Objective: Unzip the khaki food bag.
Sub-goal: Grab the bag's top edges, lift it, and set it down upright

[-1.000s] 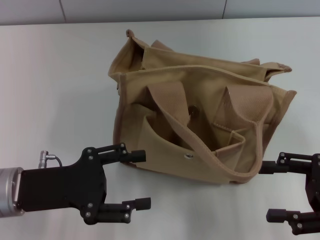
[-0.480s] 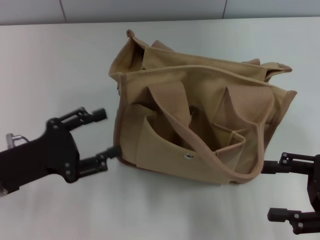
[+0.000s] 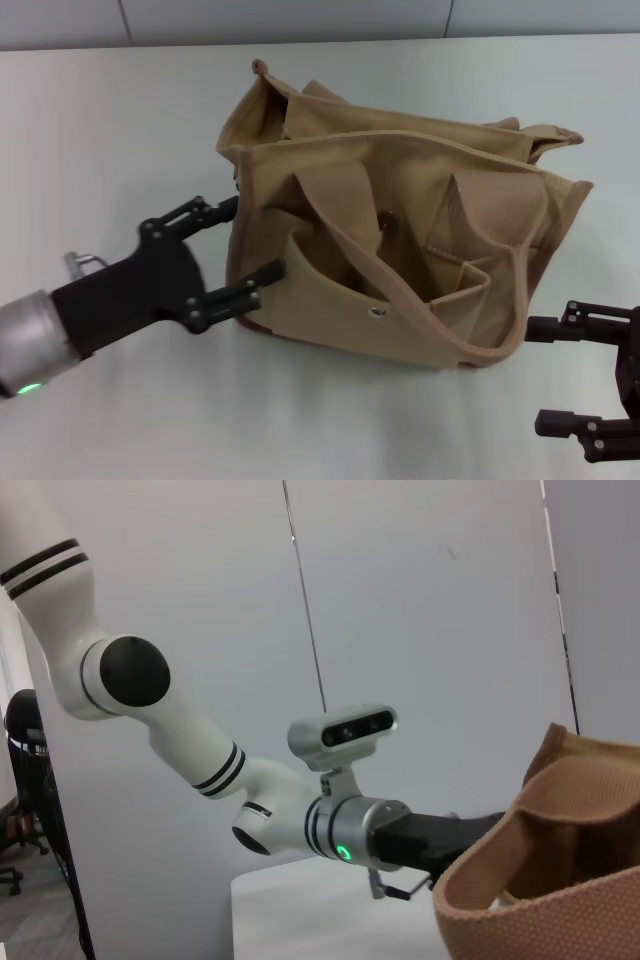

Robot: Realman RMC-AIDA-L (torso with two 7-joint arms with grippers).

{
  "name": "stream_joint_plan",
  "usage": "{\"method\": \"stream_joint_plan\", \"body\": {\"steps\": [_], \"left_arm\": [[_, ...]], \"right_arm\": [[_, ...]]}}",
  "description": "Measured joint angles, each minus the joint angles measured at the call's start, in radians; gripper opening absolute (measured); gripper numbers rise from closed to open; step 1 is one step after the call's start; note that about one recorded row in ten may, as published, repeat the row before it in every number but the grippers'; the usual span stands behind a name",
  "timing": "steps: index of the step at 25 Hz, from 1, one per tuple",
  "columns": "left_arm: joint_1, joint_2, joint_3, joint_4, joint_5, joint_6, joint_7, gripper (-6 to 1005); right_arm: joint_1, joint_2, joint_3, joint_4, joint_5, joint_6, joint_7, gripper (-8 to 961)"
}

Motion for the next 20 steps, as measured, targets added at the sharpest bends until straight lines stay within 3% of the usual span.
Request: {"method": "stream_joint_plan", "body": {"steps": [3, 6, 17, 20], "left_arm": [[-0.053, -0.001, -0.010, -0.107, -0.047, -0.069, 0.101, 664], [-0.065, -0.001, -0.010, -0.160, -0.088, -0.080, 0.201, 652], [-0.065, -0.001, -0.029, -0.200, -0.145, -0.095, 0.269, 610], [-0.068, 0.000, -0.025, -0.201, -0.140, -0.103, 0.268, 470]], "right_arm": [[0.000, 0.000, 0.001, 0.000, 0.000, 0.001, 0.000, 791], [-0.002, 0.000, 0.001, 0.004, 0.000, 0.002, -0.002, 791], [-0.002, 0.000, 0.040, 0.033, 0.001, 0.007, -0.036, 790], [-0.002, 0.000, 0.054, 0.036, 0.001, 0.008, -0.037, 790]]}}
